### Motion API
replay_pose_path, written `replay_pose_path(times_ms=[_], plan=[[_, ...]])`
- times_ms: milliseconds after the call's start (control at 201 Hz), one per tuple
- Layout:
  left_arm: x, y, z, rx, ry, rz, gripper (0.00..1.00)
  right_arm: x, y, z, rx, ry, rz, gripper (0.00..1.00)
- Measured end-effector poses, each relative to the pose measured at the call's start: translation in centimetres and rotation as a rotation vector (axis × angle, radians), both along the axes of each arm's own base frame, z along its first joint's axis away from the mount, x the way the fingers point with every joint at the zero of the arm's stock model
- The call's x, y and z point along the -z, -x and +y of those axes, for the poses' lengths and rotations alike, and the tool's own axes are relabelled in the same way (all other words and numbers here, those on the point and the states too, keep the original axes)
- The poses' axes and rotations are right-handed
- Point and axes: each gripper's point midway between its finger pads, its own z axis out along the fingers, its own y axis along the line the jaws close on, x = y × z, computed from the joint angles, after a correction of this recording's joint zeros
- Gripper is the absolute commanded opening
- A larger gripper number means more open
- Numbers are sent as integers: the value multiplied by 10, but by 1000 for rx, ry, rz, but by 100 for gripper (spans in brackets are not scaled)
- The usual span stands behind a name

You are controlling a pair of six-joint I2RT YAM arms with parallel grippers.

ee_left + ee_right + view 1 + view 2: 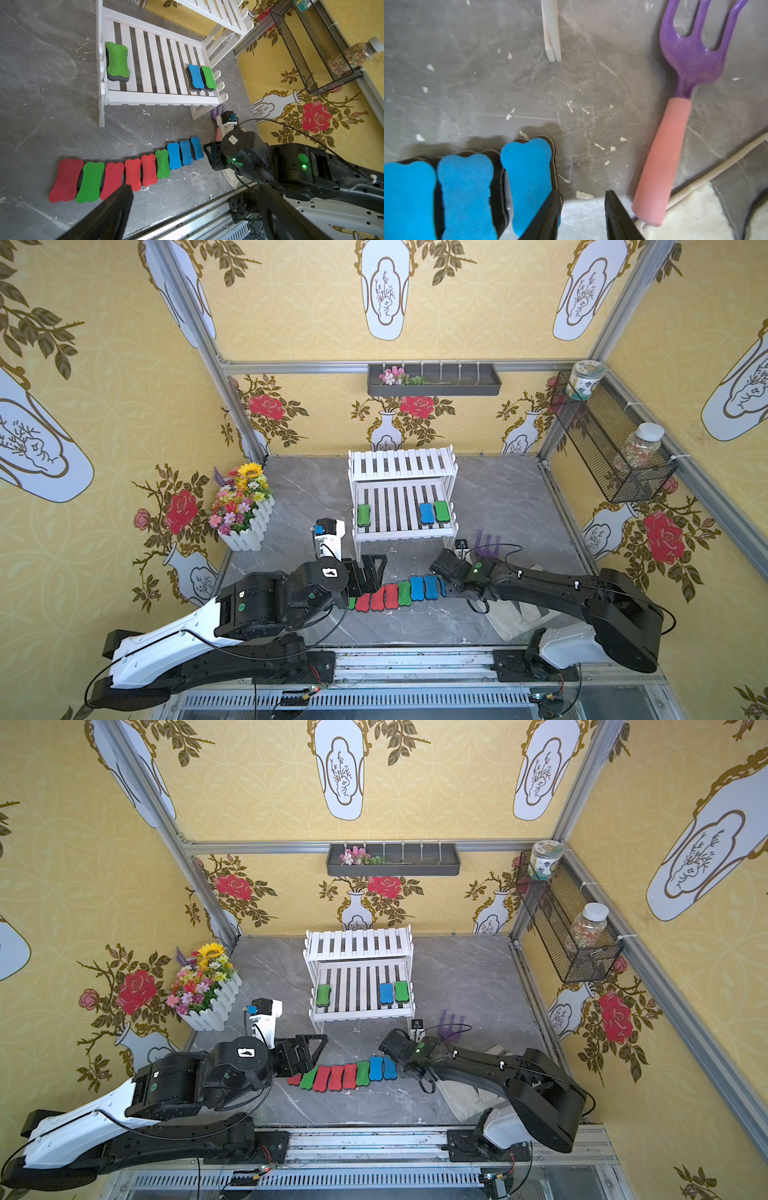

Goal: Remove the whiteboard erasers from the shelf
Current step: Adjust the whiteboard eraser at the center of the board.

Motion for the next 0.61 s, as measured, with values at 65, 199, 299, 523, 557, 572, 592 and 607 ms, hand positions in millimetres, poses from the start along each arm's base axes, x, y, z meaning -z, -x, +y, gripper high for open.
replay_pose_path(times_ms=[65,199,299,523,557,572,592,607], plan=[[0,0,0,0,1,0,100,4,1,1,-7,6,15,40],[-3,0,2,0,9,-2,100,9,1,8,-24,-17,26,40],[-3,1,2,0,9,-2,100,7,0,15,-38,-42,19,40],[-1,0,1,-1,2,0,100,-24,-7,20,-36,-105,-62,49],[0,0,0,0,-2,1,100,-34,-8,19,-33,-122,-85,53],[0,0,-1,0,-5,2,100,-38,-9,19,-30,-131,-95,54],[1,-1,-2,1,-7,1,99,-44,-10,19,-28,-144,-112,55],[1,-1,-3,2,-11,0,99,-49,-11,18,-26,-155,-128,56]])
